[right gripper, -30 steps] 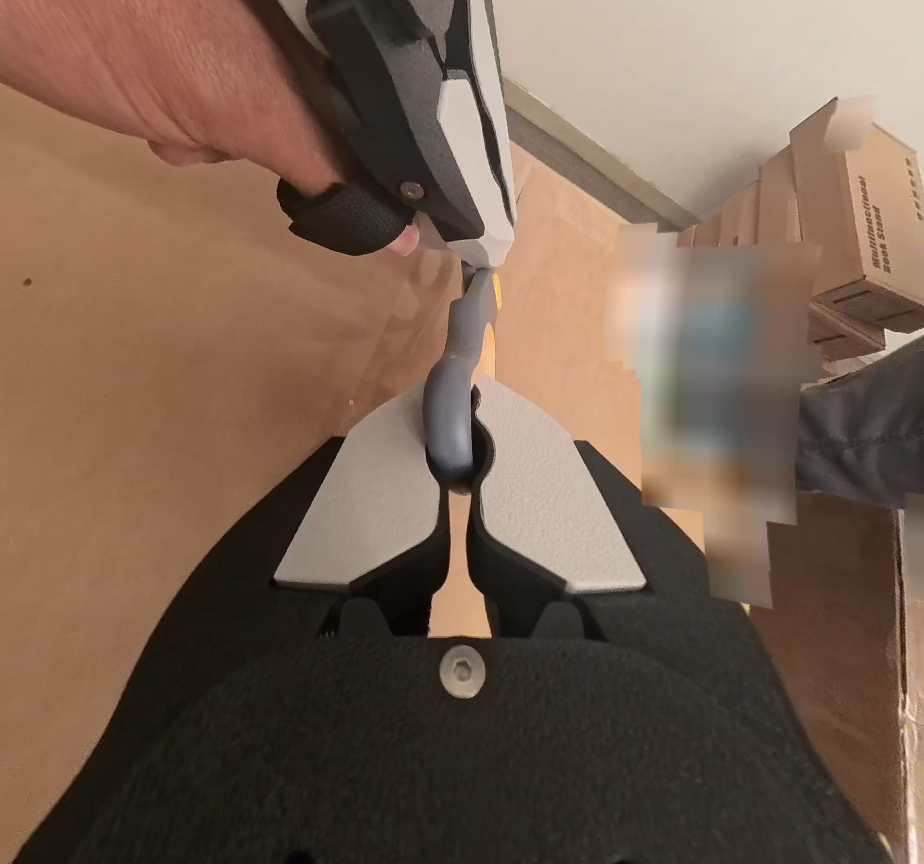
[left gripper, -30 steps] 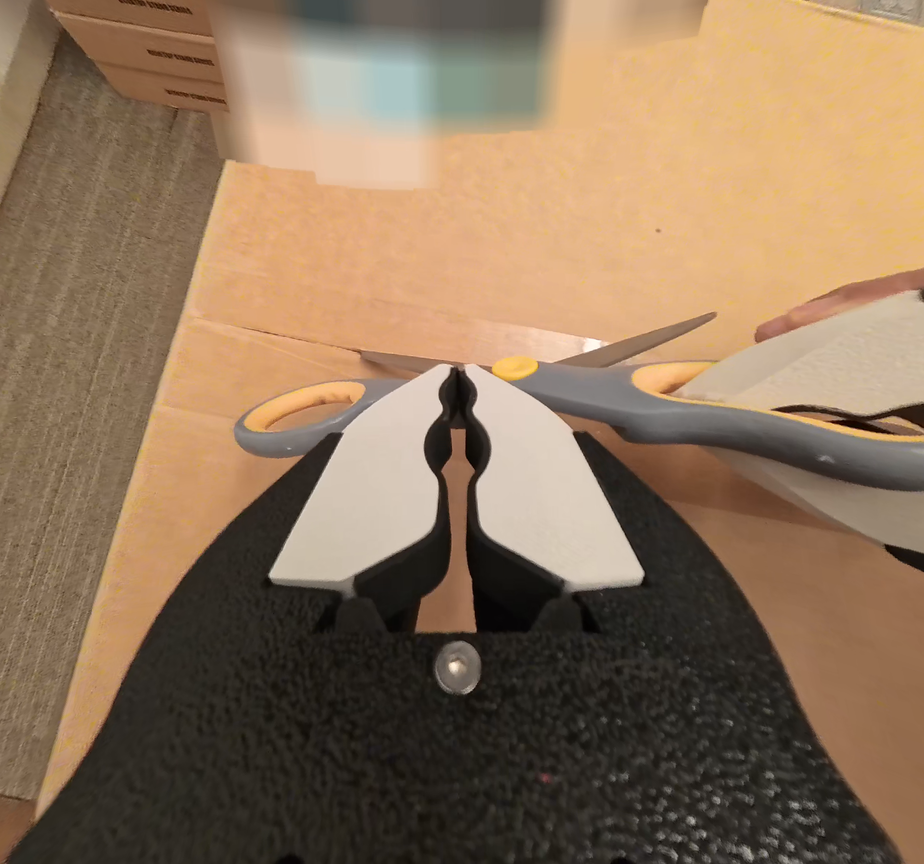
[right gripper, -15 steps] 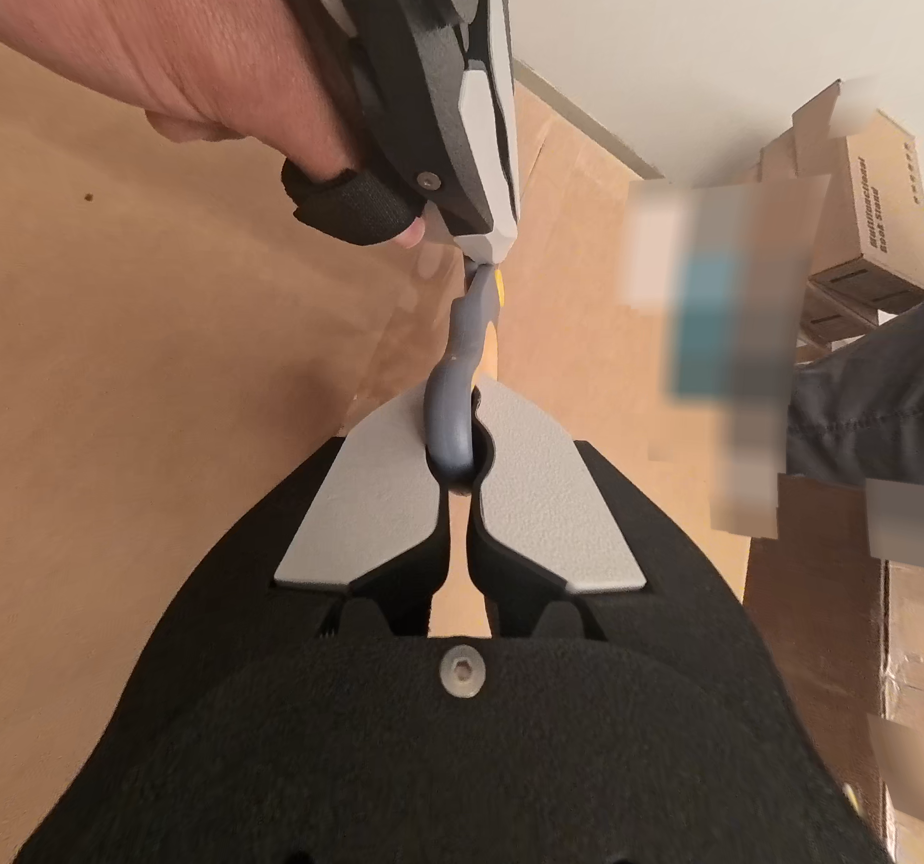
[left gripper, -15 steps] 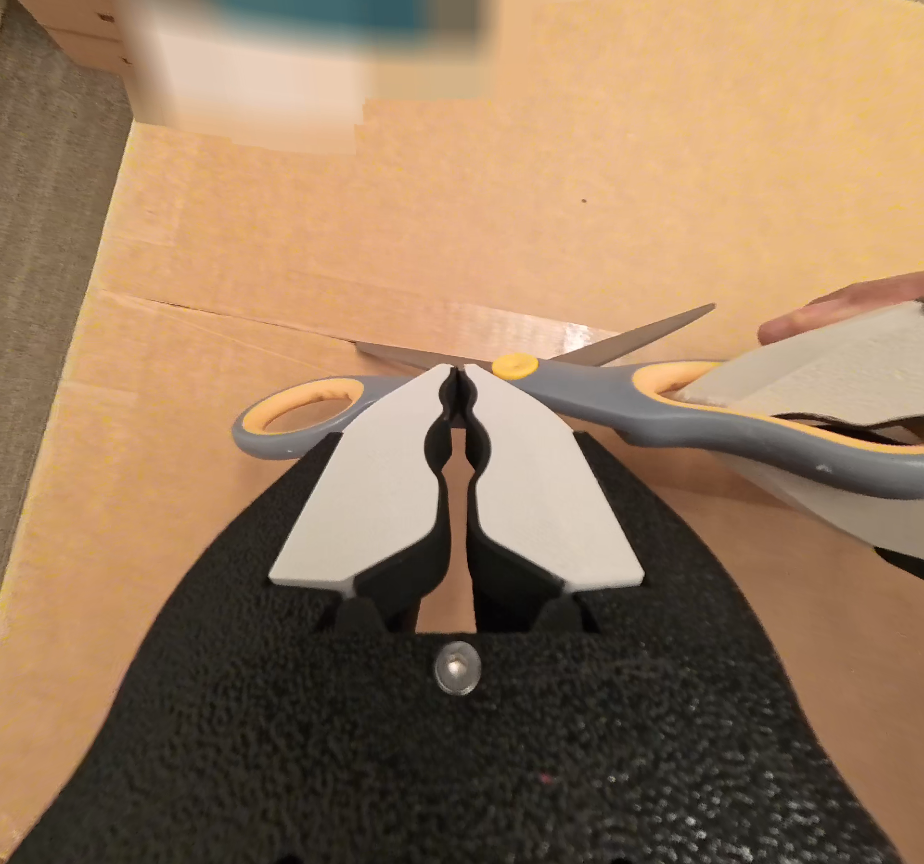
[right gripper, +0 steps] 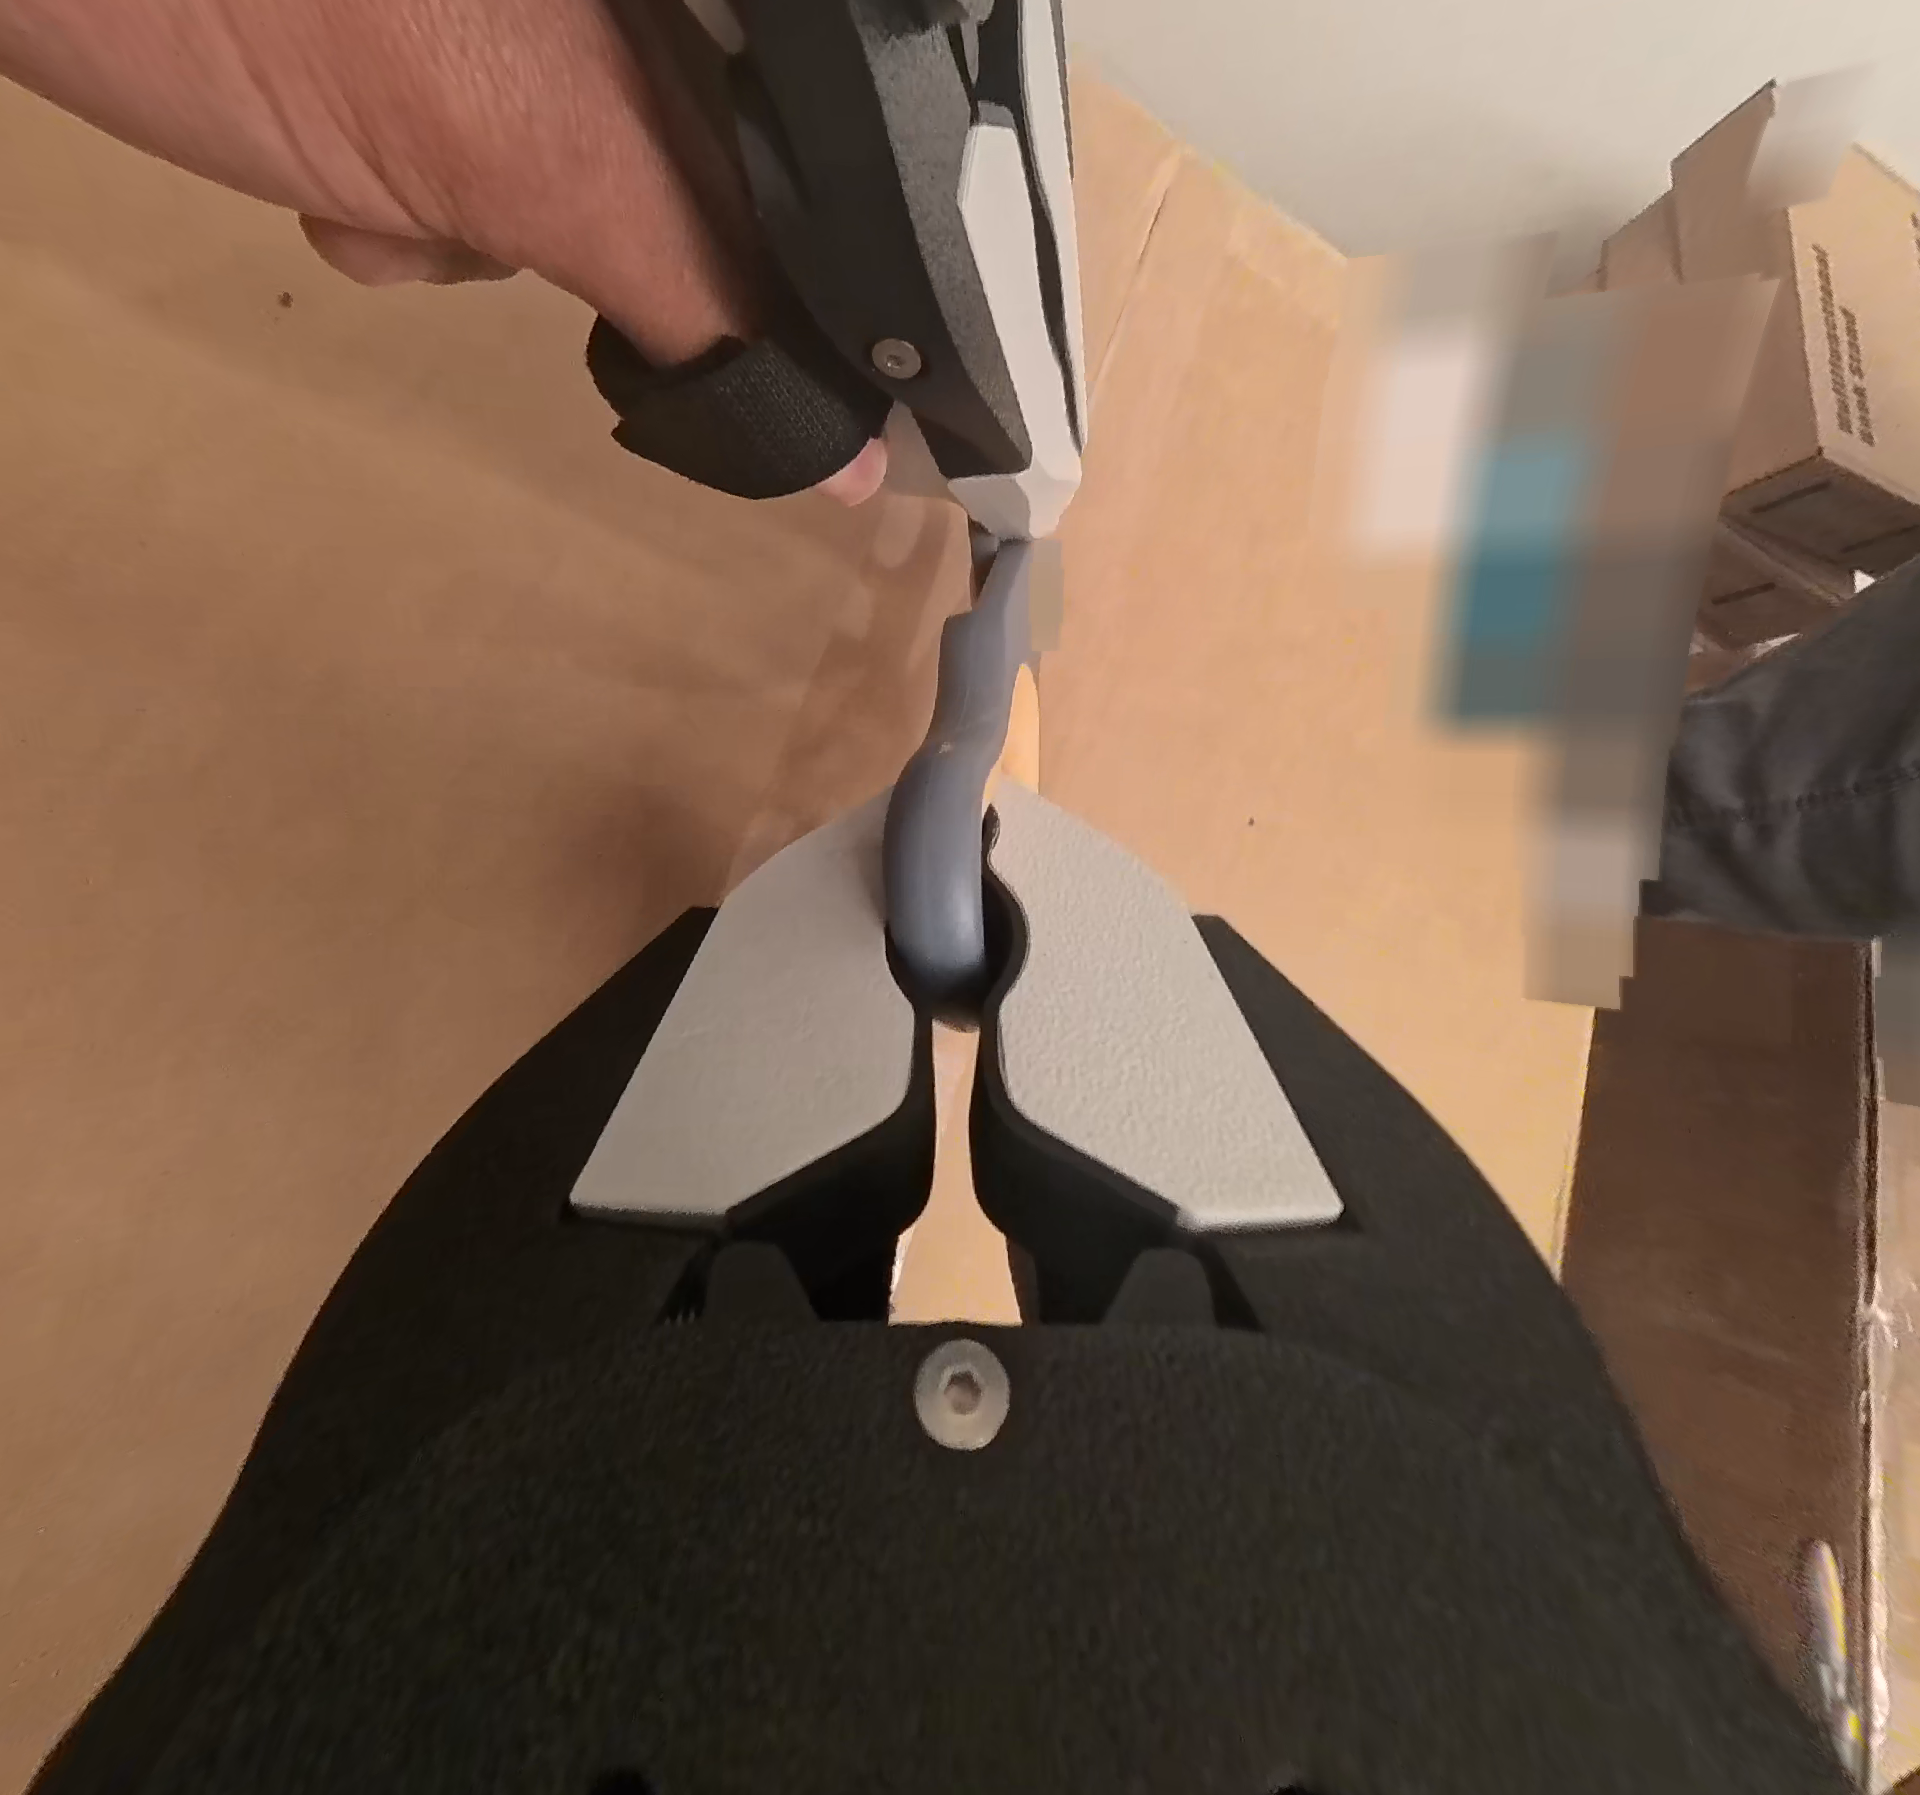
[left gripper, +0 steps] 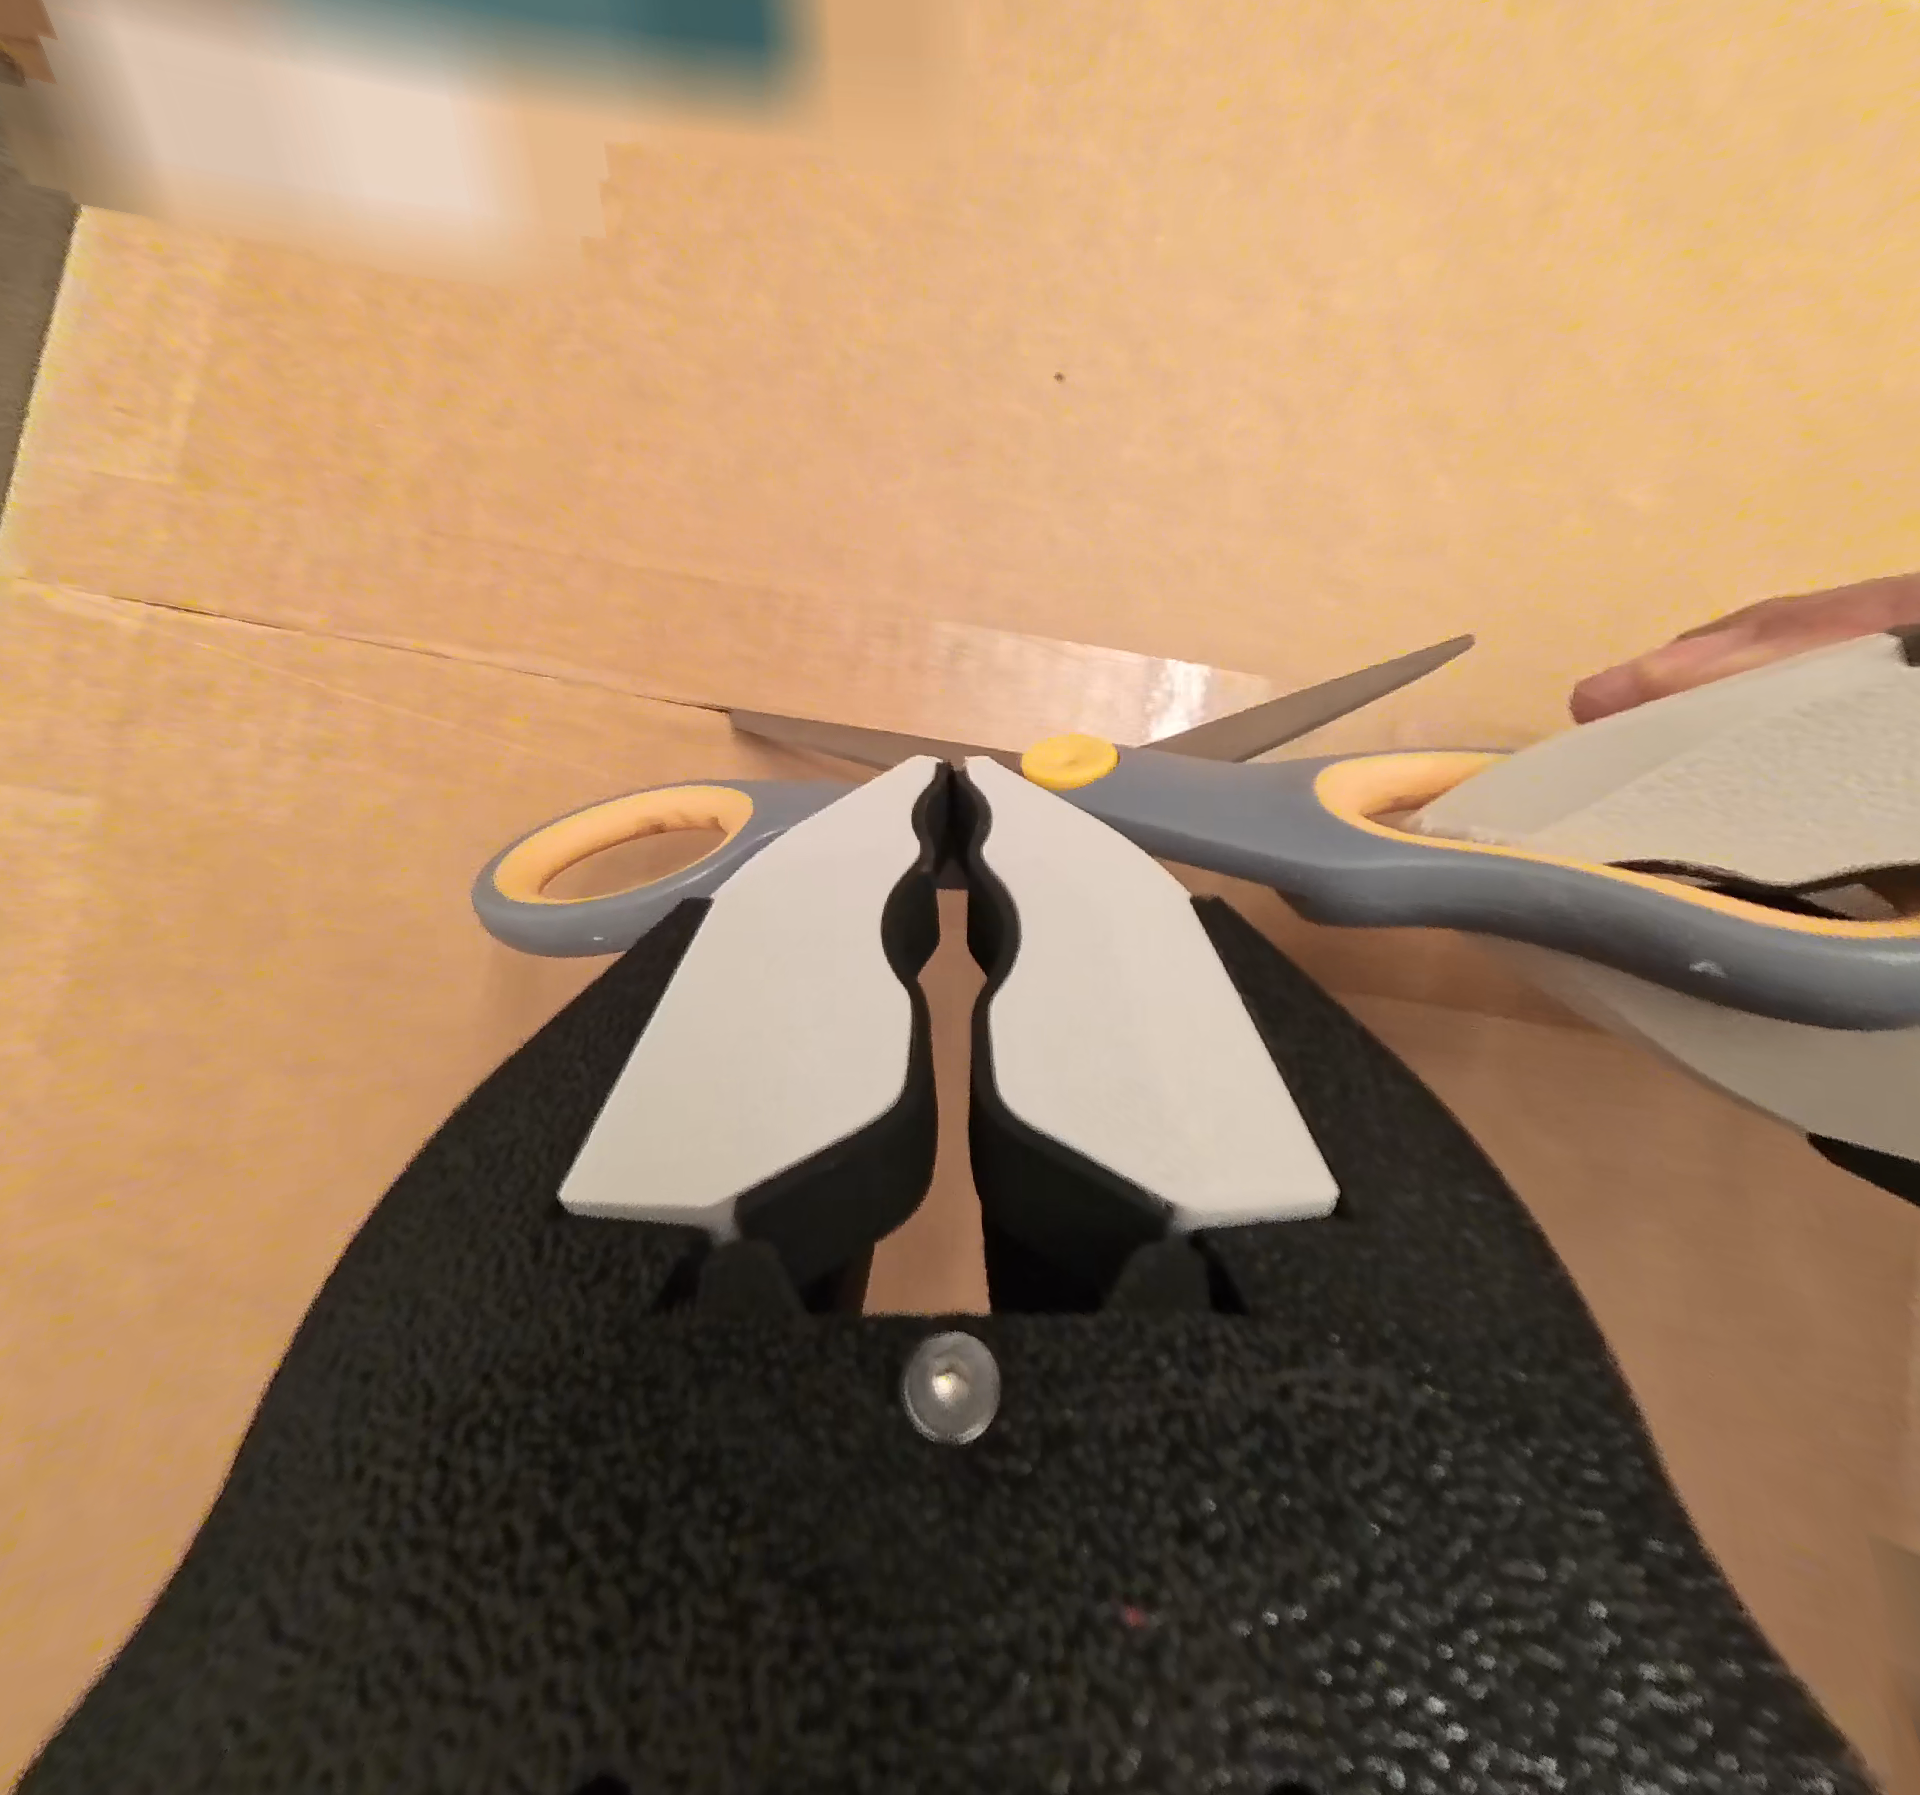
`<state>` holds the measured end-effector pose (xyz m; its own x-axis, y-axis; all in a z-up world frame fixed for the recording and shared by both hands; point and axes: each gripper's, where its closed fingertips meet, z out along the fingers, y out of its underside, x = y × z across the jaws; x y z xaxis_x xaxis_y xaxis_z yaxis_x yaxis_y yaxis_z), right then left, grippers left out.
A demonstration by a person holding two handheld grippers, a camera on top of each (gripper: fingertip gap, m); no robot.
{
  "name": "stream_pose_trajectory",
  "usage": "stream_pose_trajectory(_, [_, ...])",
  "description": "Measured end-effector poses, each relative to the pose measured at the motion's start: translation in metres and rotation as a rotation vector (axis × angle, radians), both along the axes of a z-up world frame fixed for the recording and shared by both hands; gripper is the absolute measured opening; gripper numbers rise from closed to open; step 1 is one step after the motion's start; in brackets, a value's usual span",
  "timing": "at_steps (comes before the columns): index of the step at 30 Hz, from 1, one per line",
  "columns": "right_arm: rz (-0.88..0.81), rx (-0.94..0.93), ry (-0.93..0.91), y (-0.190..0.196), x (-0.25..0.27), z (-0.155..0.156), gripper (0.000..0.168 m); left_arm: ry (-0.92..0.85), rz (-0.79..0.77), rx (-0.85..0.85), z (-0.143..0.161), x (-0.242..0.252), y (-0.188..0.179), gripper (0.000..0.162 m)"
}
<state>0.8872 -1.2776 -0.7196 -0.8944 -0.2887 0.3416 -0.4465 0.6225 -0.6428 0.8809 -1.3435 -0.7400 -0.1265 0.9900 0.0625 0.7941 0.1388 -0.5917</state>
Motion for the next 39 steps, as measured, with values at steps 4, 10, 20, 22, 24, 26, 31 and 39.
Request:
stream_pose_trajectory(4, [-0.01,0.016,-0.021,0.015,0.004,-0.004,0.0,-0.014,-0.012,0.004,-0.001,0.001,0.013,0.0])
stream_pose_trajectory(10, [-0.058,0.032,-0.064,0.043,0.008,-0.013,0.0,-0.032,-0.038,0.014,-0.004,0.001,0.038,0.0])
stream_pose_trajectory(20, [-0.059,-0.01,-0.037,0.059,0.017,-0.006,0.0,-0.064,-0.084,0.035,-0.002,0.008,0.059,0.0])
stream_pose_trajectory(22, [-0.065,-0.005,-0.041,0.066,0.017,-0.005,0.0,-0.063,-0.084,0.039,-0.001,0.008,0.065,0.0])
stream_pose_trajectory(24, [-0.067,0.002,-0.049,0.071,0.018,-0.004,0.0,-0.057,-0.081,0.049,-0.001,0.008,0.071,0.0])
stream_pose_trajectory(26, [-0.076,0.007,-0.068,0.075,0.017,-0.002,0.0,-0.055,-0.081,0.052,0.0,0.007,0.075,0.0])
stream_pose_trajectory(31, [-0.086,0.025,-0.089,0.082,0.016,0.001,0.0,-0.056,-0.087,0.052,0.002,0.006,0.082,0.0])
stream_pose_trajectory(39, [-0.098,0.041,-0.106,0.095,0.018,0.003,0.0,-0.063,-0.097,0.062,0.002,0.007,0.096,0.0])
